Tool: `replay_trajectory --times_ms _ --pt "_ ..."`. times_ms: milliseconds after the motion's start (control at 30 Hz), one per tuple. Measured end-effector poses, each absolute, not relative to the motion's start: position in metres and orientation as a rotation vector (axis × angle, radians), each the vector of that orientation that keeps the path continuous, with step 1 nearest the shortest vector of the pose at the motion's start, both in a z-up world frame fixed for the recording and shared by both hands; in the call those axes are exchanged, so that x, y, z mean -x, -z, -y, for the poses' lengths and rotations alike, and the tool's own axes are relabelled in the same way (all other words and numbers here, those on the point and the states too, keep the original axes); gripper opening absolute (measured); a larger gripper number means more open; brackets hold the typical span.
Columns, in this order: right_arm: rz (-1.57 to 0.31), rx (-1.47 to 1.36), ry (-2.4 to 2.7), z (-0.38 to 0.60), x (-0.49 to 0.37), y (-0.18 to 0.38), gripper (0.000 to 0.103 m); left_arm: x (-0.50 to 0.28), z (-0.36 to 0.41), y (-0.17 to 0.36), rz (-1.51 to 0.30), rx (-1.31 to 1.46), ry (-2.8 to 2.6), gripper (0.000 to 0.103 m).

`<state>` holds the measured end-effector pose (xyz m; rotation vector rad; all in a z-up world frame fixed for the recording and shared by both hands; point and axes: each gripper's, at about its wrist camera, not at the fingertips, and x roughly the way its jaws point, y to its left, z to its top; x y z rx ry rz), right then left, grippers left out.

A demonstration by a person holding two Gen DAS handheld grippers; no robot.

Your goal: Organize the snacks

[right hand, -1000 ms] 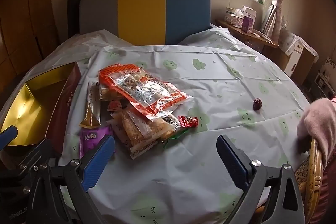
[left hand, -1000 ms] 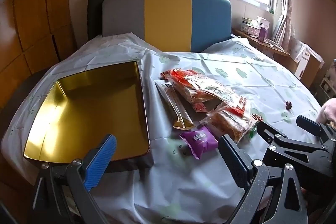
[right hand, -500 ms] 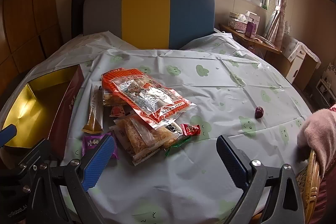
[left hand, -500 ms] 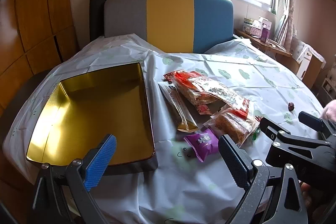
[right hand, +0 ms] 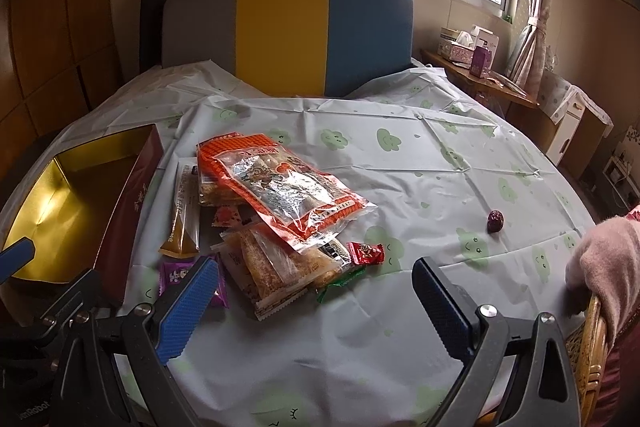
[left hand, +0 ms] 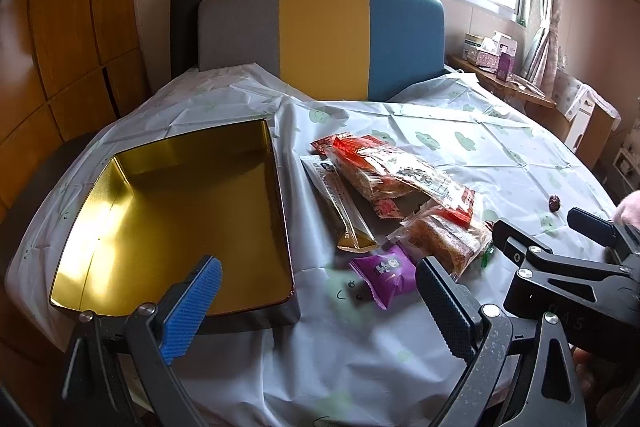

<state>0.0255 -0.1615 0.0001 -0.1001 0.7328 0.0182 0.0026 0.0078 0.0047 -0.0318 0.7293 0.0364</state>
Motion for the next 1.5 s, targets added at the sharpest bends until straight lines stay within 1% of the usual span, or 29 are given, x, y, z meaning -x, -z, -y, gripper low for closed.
replay_trajectory --times_ms 1100,1500 --pt "-0.696 0.129 -0.018 0.169 -0.037 -0.014 0.099 -0.006 -0.001 -0.002 -0.748 0.018 -0.03 0.098" --pt "-0.673 0.191 0.016 0.206 -0.093 -0.048 0.099 -0.015 0.001 0.001 -0.778 0.032 -0.015 0.098"
